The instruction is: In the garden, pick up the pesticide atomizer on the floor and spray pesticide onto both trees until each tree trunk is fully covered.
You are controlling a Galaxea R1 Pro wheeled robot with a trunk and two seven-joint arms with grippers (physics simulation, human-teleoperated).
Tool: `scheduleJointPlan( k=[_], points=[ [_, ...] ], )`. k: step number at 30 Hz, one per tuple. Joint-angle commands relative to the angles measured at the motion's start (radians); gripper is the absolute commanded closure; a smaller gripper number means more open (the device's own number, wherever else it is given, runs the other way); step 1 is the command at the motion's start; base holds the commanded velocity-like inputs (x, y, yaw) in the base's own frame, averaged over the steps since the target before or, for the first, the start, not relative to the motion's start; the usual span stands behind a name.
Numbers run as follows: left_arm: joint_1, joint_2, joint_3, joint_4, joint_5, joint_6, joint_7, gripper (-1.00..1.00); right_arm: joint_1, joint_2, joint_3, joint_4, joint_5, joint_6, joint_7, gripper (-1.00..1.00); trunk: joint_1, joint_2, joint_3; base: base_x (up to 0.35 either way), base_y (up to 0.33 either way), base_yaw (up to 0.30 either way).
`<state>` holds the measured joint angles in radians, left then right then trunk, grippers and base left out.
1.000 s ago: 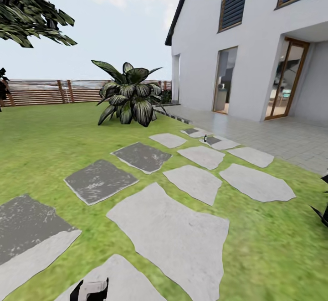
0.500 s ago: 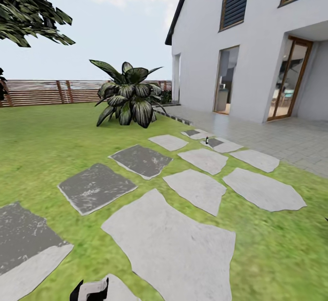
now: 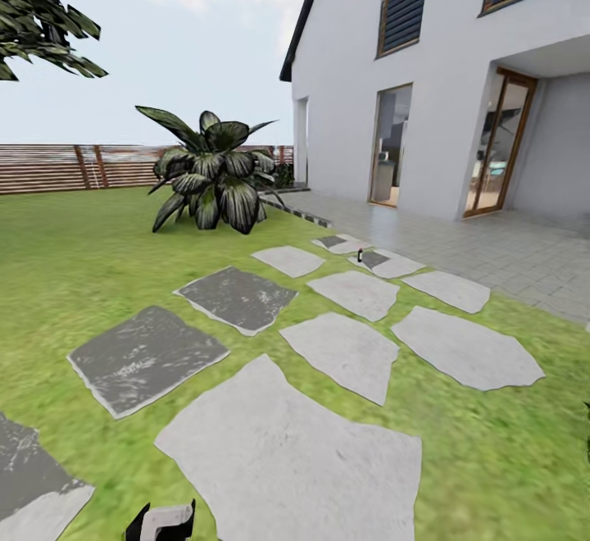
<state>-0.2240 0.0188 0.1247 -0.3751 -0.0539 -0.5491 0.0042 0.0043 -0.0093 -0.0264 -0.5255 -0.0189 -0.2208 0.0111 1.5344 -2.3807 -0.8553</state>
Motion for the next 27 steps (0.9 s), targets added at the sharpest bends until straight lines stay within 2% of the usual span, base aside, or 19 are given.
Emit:
scheduleJointPlan(
  k=[1,8,27],
  points=[
    [0.0,0.0,0.004,0.001,-0.006,-0.003,0.0,-1.0,0.0,0.0,-0.001,-0.001,-0.002,-0.002,0.001,-1.0,0.0,0.0,0.0,0.31,0.0,-0.248],
    [-0.001,0.0,0.004,0.001,-0.006,-0.003,0.0,-1.0,0.0,-0.001,-0.001,-0.002,-0.001,-0.002,0.0,-1.0,0.0,0.0,0.003,0.31,0.0,-0.169],
    [-0.001,0.0,0.004,0.001,-0.006,-0.004,0.0,-1.0,0.0,-0.003,-0.001,-0.001,-0.002,-0.001,0.0,-1.0,0.0,0.0,0.003,0.31,0.0,-0.005]
  ],
)
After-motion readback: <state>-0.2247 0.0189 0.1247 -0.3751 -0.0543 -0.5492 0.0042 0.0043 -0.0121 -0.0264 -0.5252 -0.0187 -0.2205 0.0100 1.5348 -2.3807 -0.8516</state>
